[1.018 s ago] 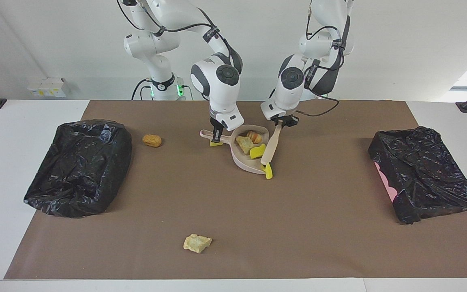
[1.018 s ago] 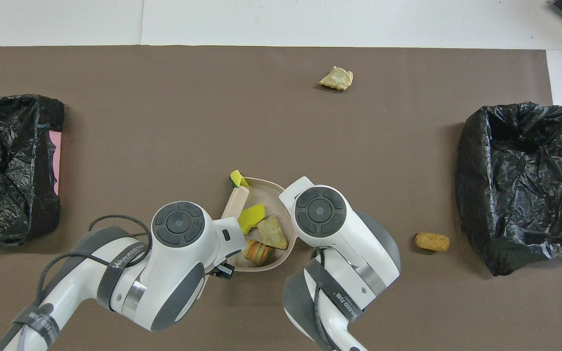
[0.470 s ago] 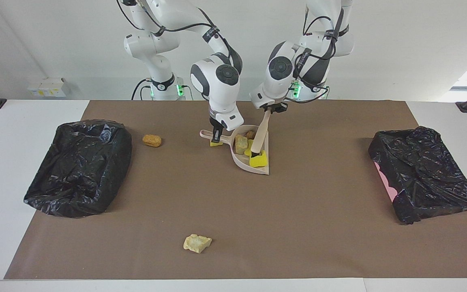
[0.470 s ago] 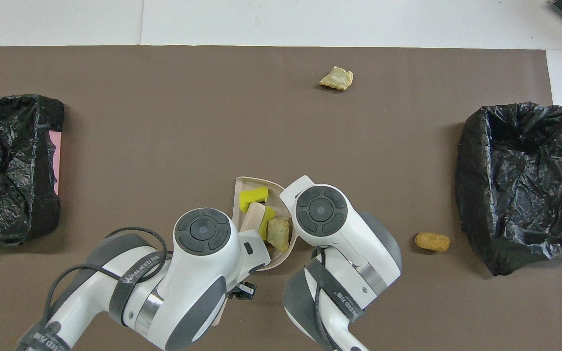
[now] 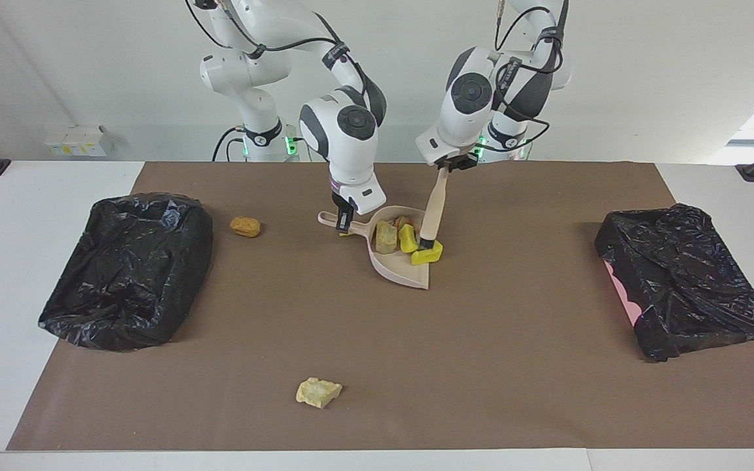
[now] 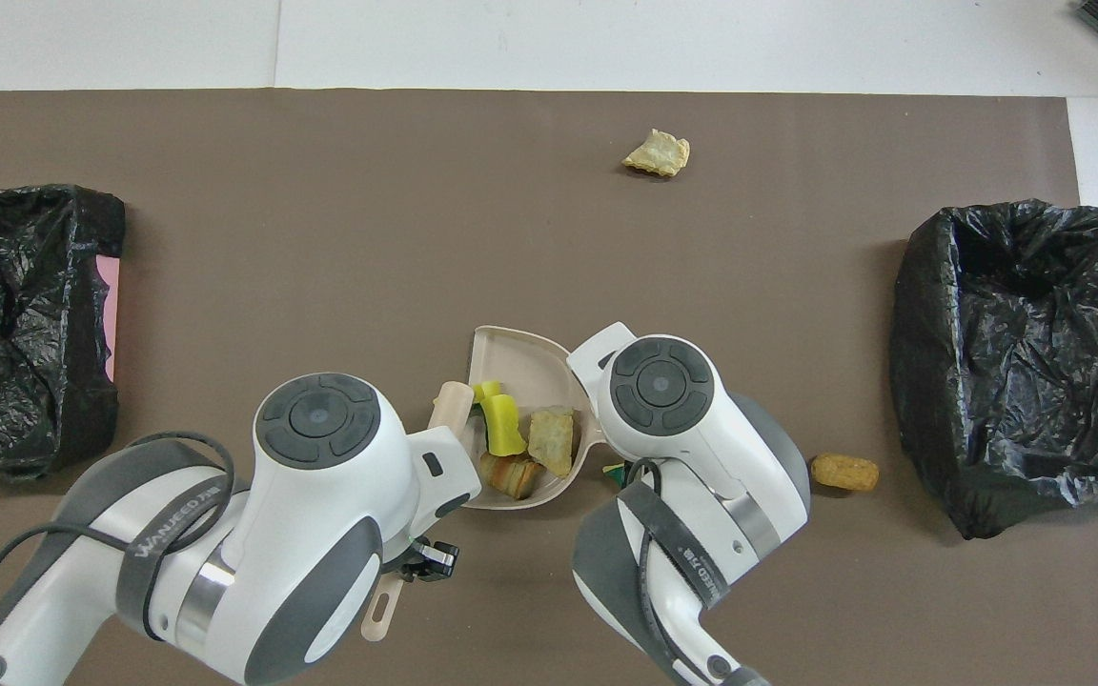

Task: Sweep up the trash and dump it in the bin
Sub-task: 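Sweep the yellow sponges into the dustpan with the left gripper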

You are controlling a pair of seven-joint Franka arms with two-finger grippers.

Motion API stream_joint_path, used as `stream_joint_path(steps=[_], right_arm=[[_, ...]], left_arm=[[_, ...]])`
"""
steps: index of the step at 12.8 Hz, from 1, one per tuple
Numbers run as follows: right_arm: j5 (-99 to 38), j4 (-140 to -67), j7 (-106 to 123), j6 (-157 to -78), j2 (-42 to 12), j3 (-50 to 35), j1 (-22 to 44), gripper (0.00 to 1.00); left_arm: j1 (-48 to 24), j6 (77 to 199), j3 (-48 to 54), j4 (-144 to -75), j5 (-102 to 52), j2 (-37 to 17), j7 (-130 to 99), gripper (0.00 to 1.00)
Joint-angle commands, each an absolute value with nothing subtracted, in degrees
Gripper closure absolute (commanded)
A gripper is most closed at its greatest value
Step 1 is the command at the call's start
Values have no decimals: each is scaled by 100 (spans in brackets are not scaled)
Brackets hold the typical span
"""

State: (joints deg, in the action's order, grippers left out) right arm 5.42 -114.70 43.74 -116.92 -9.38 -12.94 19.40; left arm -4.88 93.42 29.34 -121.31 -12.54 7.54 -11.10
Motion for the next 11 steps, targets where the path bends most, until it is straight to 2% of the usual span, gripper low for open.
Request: stream_joint_path(steps=[1,7,11], right_arm=[[360,-11426,4588,-11610,-800,-1336,1828,100],[369,-11443,4736,-11514,-765,-1336,1793,100],[3,-11452,5079,-11575,-756,-1336,1539,100]], left_arm=[[-457,9290,2918,-12295,-1354,1037,-1072,100],[-431,9439,2883,-12199,-1354,993,-1186,100],[-264,10396,2874,-12339,-1301,967,-1994,100]])
